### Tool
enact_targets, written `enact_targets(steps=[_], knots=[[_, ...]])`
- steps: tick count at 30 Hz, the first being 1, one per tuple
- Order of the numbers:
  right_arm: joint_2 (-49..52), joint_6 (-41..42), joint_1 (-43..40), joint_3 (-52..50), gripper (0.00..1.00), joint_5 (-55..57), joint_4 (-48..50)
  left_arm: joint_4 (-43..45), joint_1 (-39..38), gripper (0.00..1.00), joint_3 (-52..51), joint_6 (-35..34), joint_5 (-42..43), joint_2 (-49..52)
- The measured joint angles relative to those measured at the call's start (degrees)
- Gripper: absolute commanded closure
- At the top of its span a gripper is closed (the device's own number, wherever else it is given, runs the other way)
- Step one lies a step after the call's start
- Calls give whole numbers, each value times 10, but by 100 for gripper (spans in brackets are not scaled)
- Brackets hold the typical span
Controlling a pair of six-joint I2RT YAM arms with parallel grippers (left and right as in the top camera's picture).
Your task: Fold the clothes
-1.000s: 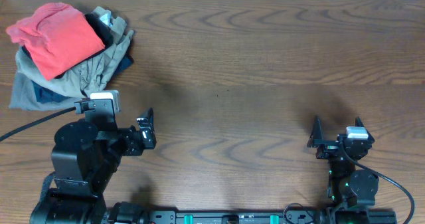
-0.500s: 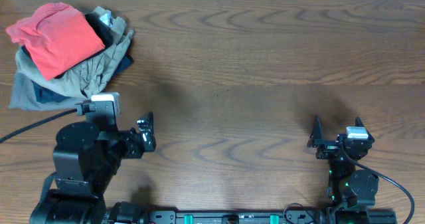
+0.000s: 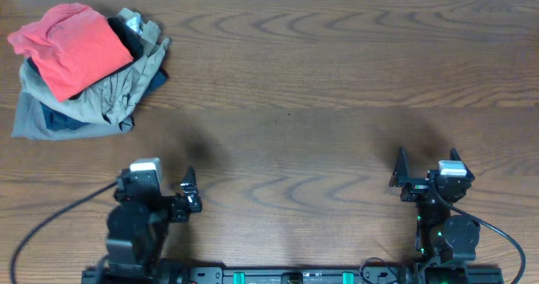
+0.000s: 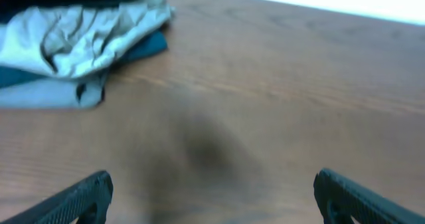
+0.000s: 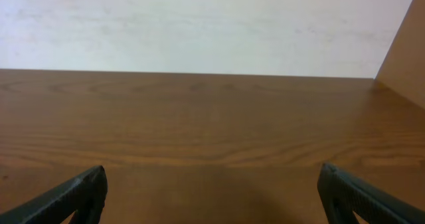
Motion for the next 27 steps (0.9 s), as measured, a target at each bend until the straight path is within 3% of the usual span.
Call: enact_targets(steps=[5,11,18,27], knots=[[0,0,0,0,1,0,0,131,0,2,-123,0,-21,-88],[0,-2,0,0,1,0,0,328,0,2,-220,0,-71,-104],[0,-2,0,0,1,0,0,332,5,2,-226,0,-88,-105],[0,-2,0,0,1,0,0,325,39,2,-224,0,-40,-105]])
